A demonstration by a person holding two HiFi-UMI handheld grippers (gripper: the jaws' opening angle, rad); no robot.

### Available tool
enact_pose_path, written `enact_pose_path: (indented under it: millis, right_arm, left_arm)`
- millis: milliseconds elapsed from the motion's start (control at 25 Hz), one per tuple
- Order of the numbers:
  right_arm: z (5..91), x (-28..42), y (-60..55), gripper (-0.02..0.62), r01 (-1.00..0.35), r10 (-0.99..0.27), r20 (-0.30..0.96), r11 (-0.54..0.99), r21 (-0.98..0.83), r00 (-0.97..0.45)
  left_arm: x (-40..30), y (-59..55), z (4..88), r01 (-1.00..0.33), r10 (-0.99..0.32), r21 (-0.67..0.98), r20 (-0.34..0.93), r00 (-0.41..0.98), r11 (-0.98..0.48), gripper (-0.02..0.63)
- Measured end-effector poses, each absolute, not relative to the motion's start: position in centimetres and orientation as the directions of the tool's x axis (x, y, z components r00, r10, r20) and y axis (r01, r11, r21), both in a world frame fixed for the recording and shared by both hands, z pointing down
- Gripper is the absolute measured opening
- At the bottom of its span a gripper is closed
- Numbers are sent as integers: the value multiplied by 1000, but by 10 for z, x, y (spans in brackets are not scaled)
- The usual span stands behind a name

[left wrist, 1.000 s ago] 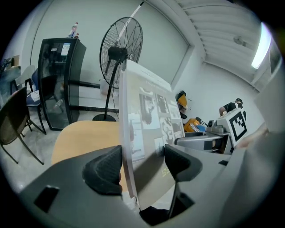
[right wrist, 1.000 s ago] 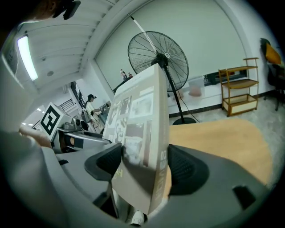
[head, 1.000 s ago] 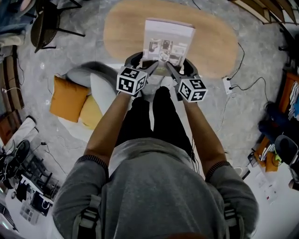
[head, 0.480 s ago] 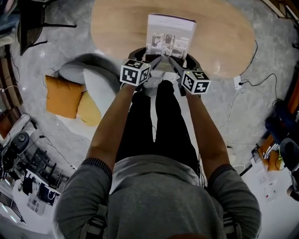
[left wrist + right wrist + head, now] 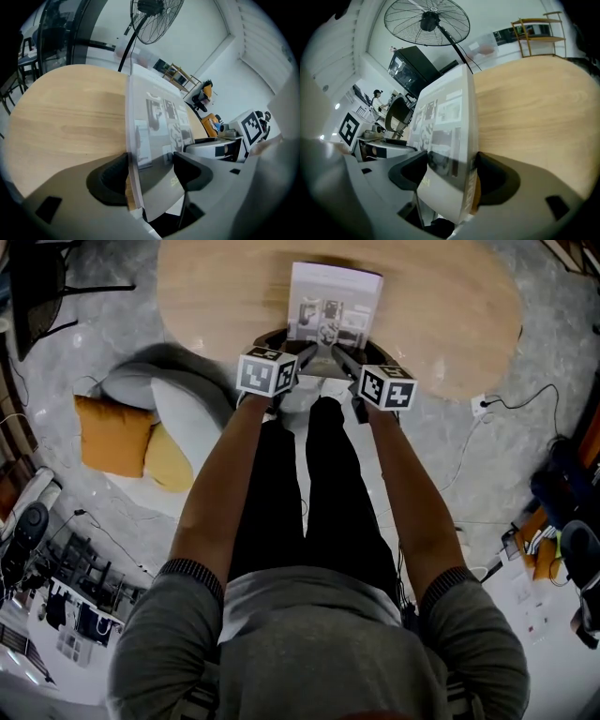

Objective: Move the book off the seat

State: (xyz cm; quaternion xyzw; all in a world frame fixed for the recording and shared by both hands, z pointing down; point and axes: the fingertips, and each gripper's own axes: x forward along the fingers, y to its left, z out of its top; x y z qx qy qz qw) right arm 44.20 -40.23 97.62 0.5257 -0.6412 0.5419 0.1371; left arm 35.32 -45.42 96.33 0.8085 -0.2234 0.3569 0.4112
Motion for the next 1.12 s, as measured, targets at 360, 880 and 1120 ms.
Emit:
enact_pose_path:
  millis: [360,880,1120]
  right_arm:
    - [986,446,-409,334,-832,-501,766,-148,-535,-403]
    - [852,444,-439,303,-881,-675,630,65,-468,-384]
    - [747,427,-435,230,-888,-755,509,209,-410,-413]
  left_arm:
    - [355,-467,979,-705,-107,509,769,630,-493,314]
    - [341,-493,852,-675,-300,408,671,678,-614,300]
    - [342,-490,748,-617,-369,388,546,752,-684,173]
